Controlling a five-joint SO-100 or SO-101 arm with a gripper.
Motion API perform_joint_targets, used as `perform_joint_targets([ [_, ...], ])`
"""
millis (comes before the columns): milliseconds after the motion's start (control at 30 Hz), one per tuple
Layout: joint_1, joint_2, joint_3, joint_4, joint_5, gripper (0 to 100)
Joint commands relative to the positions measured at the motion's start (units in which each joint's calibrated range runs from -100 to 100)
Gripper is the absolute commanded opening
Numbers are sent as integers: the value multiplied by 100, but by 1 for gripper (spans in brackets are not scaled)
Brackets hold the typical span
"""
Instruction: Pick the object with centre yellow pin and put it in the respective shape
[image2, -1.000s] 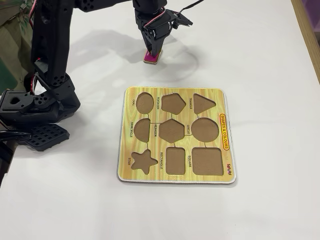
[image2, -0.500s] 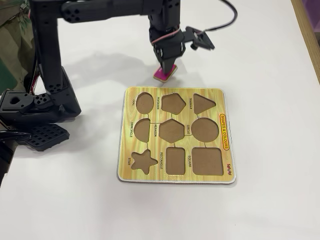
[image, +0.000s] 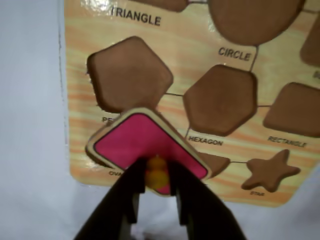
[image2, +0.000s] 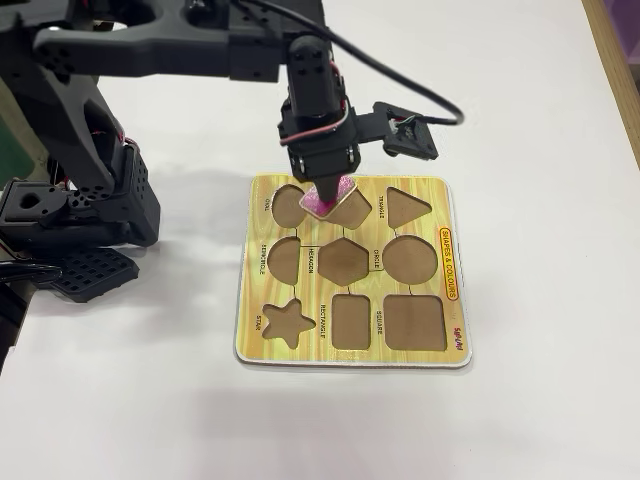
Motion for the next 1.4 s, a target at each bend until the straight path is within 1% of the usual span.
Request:
perform_joint_targets([
  [0,505,-294,-27,22,437,1],
  [233,1452,-302,162,-64,1358,1],
  [433,2048,-302,773,-125,1870,1],
  [600,2478,-302,746,-410,2524,1],
  [767,2683,-252,728,-695,2854,1],
  [933,2683,-202,710,-954,3011,1],
  [1067,2800,-177,243,-1006,3340,1],
  [1300,2966,510,-315,-928,3387,1],
  [1367,2966,560,-513,-928,3534,1],
])
